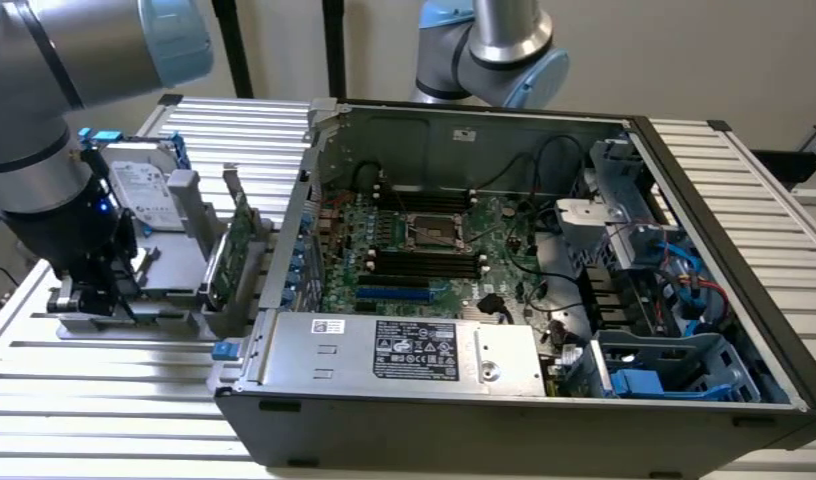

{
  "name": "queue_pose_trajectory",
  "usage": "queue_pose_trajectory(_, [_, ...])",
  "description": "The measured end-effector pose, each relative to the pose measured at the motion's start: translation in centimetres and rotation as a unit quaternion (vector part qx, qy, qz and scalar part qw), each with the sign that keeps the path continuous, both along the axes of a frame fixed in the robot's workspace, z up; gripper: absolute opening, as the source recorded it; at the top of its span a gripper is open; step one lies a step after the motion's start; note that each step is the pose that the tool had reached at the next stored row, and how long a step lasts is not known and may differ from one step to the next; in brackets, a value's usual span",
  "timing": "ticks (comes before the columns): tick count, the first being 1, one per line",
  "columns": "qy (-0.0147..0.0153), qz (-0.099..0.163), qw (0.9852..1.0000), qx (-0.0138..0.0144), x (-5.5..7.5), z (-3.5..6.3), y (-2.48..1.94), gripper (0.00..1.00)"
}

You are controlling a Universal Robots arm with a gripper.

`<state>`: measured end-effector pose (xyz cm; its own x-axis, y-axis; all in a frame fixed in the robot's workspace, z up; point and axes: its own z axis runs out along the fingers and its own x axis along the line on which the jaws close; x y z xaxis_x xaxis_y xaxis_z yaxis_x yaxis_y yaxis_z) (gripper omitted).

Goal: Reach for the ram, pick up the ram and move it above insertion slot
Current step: 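Pick up the ram and move it above insertion slot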

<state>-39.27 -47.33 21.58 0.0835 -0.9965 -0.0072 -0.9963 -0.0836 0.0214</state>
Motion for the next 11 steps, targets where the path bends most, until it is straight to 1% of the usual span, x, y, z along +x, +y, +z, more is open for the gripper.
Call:
queue_pose_trajectory(8, [0.0002,0.000,1.0000,0.0004,0.0,-1.33,-0.03,0.36])
queue_pose_trajectory(9, [0.0003,0.000,1.0000,0.0009,0.0,-1.42,-0.03,0.36])
queue_pose_trajectory(11, [0.0003,0.000,1.0000,0.0030,-0.1,-1.58,-0.03,0.36])
